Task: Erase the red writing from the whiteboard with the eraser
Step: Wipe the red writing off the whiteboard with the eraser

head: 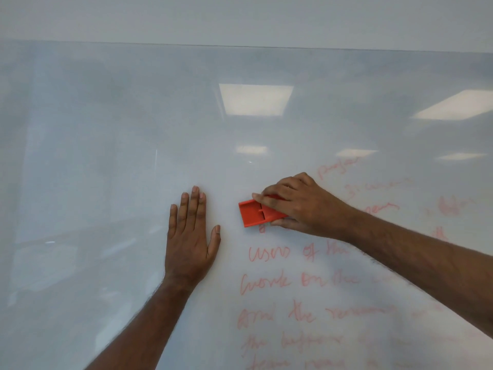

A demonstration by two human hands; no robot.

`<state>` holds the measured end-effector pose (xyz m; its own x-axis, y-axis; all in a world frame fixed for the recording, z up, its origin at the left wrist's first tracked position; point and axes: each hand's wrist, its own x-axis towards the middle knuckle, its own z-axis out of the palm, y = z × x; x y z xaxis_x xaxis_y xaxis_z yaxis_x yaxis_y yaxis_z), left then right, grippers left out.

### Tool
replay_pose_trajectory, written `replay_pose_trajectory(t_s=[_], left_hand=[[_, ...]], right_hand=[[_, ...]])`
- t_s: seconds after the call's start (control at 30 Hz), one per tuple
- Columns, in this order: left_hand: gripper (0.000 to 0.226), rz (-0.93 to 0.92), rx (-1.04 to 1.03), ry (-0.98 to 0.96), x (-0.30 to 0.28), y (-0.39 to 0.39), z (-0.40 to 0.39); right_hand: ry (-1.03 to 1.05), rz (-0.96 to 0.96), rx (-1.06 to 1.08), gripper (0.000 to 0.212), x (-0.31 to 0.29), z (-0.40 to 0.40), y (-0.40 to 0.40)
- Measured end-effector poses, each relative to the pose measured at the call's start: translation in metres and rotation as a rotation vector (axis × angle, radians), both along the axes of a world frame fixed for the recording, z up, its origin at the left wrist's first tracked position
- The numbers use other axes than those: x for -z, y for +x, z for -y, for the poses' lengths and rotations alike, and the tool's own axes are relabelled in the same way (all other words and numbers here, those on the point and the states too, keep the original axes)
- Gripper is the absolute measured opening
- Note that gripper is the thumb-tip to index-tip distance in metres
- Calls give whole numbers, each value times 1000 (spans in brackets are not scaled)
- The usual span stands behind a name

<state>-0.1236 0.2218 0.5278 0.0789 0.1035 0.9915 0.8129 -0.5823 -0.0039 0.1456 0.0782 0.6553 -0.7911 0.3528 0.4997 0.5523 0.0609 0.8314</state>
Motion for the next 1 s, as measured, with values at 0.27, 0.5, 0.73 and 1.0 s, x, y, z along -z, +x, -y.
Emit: replay_pose_trajectory(t_s=[0.27,0.5,0.73,1.0], left_hand=[[76,-1,4,7,0,0,2],[76,-5,4,10,1,-1,0],[76,-21,4,29,2,-3,-2],[77,-23,1,15,3,-3,-1]], right_hand=[[105,-216,13,68,-54,16,29],[118,-475,-51,69,-46,-5,-23],[28,-147,-13,69,12,-12,-39],[12,52,21,68,8,8,6]])
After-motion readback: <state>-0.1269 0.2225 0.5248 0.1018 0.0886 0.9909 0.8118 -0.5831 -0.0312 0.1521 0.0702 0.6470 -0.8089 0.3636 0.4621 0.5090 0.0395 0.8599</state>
